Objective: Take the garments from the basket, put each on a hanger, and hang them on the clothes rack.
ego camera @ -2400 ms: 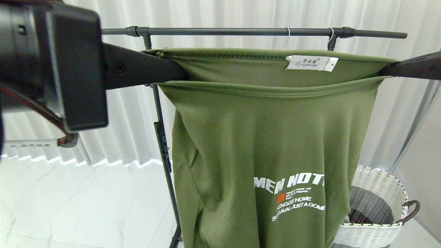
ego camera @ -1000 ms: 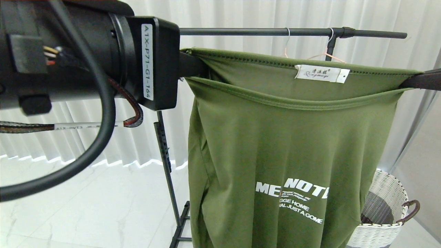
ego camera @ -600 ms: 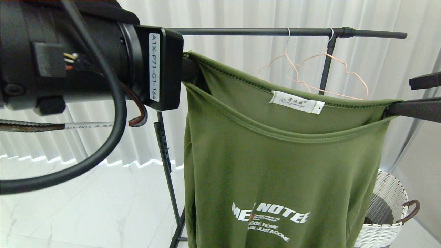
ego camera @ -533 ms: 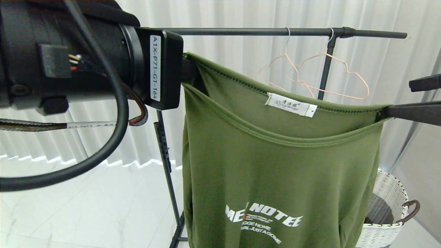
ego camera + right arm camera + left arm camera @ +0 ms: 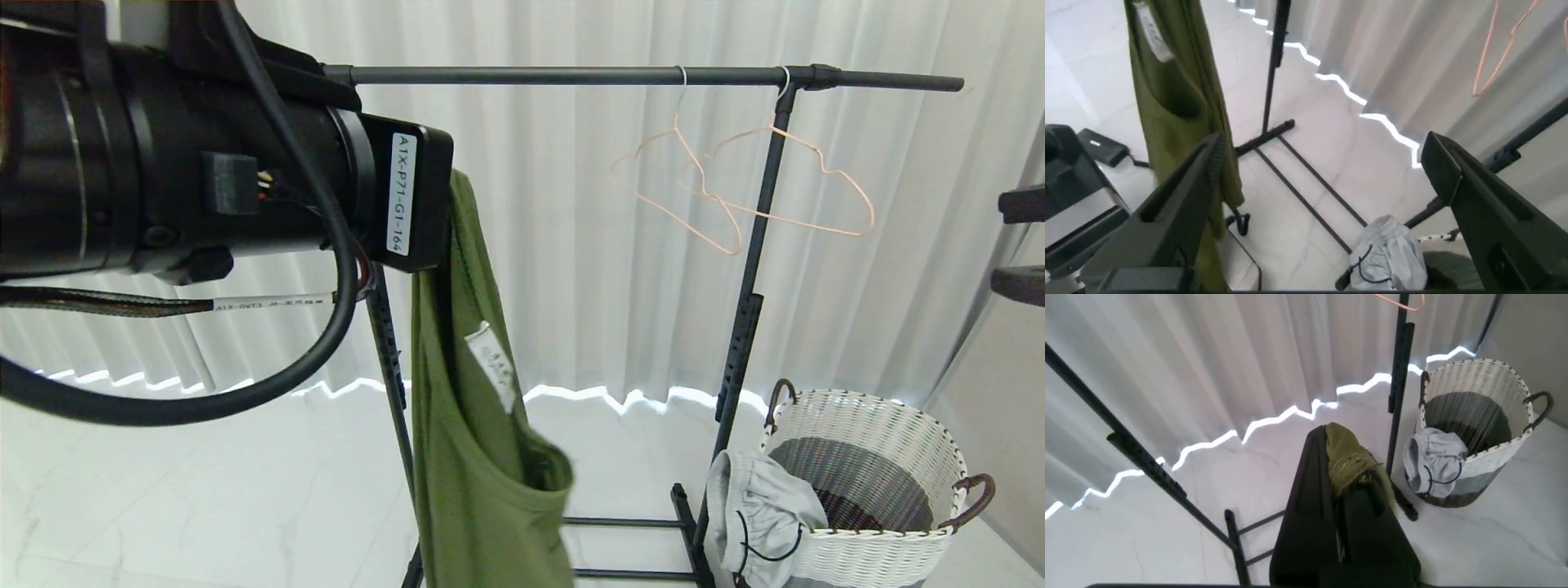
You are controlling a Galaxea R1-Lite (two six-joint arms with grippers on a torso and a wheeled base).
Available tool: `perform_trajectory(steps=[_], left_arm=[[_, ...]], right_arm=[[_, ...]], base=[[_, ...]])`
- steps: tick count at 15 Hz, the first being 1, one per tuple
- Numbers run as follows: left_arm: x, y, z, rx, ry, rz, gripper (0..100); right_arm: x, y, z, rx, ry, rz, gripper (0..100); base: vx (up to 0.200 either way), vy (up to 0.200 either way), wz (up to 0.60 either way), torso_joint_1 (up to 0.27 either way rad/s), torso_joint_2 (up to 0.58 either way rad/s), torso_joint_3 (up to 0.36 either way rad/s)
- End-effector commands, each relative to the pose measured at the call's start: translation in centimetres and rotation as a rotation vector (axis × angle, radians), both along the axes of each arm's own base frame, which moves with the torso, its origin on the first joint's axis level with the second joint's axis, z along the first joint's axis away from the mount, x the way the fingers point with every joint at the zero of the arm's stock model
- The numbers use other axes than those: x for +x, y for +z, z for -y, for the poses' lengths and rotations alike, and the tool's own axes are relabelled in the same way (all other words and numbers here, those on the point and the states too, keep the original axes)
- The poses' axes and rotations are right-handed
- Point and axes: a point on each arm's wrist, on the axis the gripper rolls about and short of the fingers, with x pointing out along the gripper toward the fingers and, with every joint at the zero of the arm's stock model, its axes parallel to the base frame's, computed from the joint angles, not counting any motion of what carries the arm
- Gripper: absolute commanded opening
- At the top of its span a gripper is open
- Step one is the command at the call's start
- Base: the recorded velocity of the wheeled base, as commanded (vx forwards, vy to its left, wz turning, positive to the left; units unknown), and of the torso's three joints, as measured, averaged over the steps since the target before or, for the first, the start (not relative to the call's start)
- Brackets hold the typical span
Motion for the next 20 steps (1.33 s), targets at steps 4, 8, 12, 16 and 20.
perform_trajectory(steps=[4,8,12,16,20], left_arm=[[-0.1,-0.2,-2.1,0.045,0.054,0.018,0],[0.7,-1.7,-6.6,0.168,0.197,0.024,0],[0.9,-3.2,-9.8,0.157,0.252,-0.034,0],[1.0,-6.1,-10.3,0.105,0.188,-0.028,0],[1.2,-7.7,-10.4,0.111,0.19,-0.024,0]], right_arm=[[1.8,-2.5,1.7,-0.127,-0.345,-0.057,100],[2.5,-4.3,2.9,-0.301,-0.54,-0.051,100],[2.8,-6.0,3.9,-0.419,-0.673,-0.057,100],[3.3,-6.9,3.8,-0.362,-0.687,-0.072,100],[3.5,-6.9,3.7,-0.321,-0.685,-0.079,100]], base=[[0.0,0.0,0.0,0.0,0.0,0.0],[0.0,0.0,0.0,0.0,0.0,0.0],[0.0,0.0,0.0,0.0,0.0,0.0],[0.0,0.0,0.0,0.0,0.0,0.0],[0.0,0.0,0.0,0.111,-0.31,-0.202]])
